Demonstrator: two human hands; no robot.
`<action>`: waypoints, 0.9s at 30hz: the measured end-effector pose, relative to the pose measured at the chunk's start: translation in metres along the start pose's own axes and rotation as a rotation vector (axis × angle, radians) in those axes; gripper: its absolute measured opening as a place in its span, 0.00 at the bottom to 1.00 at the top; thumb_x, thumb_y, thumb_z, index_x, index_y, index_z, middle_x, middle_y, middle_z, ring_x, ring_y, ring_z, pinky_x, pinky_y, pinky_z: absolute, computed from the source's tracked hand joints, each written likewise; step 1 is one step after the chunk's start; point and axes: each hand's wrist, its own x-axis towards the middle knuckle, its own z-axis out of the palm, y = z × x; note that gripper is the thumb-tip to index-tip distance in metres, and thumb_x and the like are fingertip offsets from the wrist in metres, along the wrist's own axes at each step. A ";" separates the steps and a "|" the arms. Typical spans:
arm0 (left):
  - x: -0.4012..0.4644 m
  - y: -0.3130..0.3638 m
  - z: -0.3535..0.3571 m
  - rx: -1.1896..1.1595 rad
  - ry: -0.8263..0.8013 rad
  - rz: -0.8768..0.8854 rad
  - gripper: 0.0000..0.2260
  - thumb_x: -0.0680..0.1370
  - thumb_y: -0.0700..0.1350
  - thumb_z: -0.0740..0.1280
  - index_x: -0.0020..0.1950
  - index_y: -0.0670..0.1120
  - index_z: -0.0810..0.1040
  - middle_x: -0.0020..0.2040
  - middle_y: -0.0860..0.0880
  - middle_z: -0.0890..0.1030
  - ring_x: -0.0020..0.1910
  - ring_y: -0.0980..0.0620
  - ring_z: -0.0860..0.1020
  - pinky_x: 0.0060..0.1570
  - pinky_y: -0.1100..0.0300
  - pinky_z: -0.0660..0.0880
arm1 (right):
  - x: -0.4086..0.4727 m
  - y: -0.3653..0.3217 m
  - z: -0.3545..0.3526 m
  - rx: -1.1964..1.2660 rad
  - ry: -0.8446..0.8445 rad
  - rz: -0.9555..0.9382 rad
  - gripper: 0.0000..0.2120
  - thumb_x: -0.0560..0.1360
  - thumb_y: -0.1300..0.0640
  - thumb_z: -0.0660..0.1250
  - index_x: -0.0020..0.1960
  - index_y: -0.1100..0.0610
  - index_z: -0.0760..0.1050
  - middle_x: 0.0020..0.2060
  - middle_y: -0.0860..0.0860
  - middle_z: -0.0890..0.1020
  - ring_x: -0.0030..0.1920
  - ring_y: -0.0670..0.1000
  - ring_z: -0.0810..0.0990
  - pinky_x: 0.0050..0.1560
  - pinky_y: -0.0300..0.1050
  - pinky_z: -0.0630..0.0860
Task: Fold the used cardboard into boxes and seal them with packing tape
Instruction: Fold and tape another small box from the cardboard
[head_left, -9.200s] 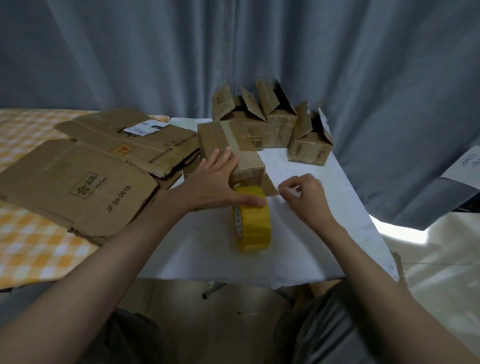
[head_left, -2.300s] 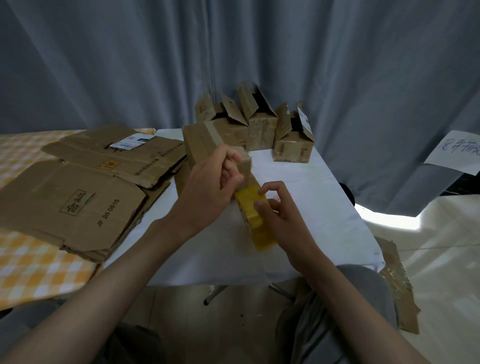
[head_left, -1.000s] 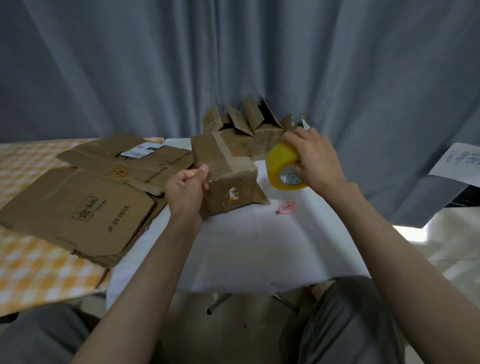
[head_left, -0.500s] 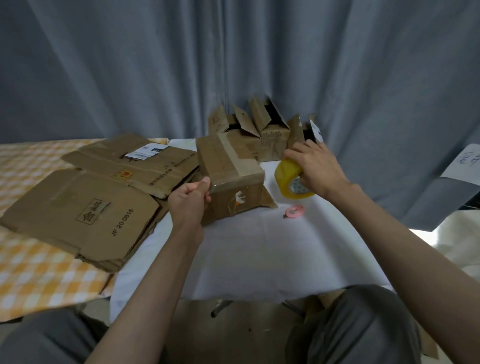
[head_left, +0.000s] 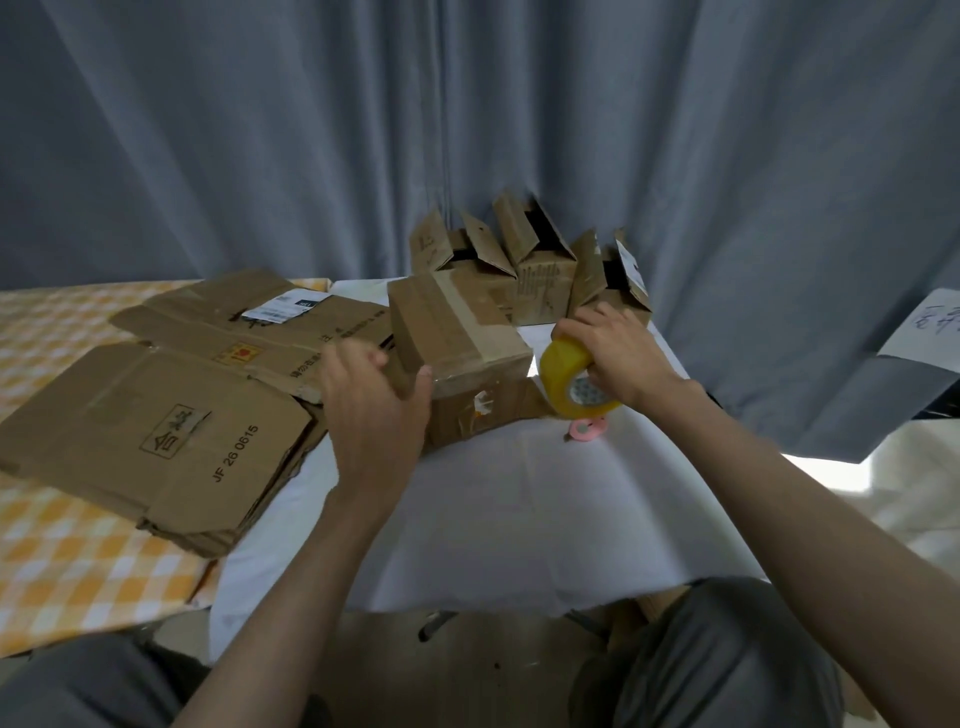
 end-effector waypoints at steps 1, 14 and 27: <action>-0.004 0.009 0.002 0.054 0.031 0.194 0.12 0.76 0.46 0.70 0.53 0.43 0.72 0.53 0.45 0.73 0.51 0.49 0.71 0.51 0.57 0.69 | 0.001 0.000 0.001 0.000 0.001 0.000 0.28 0.69 0.61 0.74 0.66 0.48 0.71 0.61 0.51 0.76 0.61 0.56 0.71 0.51 0.47 0.60; 0.006 0.018 0.035 0.352 -0.496 0.667 0.33 0.77 0.34 0.62 0.81 0.47 0.56 0.81 0.49 0.58 0.79 0.52 0.56 0.75 0.62 0.45 | -0.003 -0.001 -0.012 -0.010 0.027 -0.025 0.28 0.70 0.64 0.71 0.66 0.48 0.71 0.61 0.51 0.76 0.61 0.55 0.71 0.52 0.48 0.63; 0.017 -0.017 -0.009 0.314 -0.527 0.695 0.35 0.73 0.35 0.72 0.77 0.53 0.66 0.77 0.55 0.67 0.73 0.54 0.69 0.56 0.57 0.78 | -0.027 -0.043 0.002 0.287 -0.155 0.010 0.30 0.71 0.57 0.73 0.70 0.47 0.67 0.63 0.51 0.76 0.63 0.56 0.74 0.54 0.49 0.74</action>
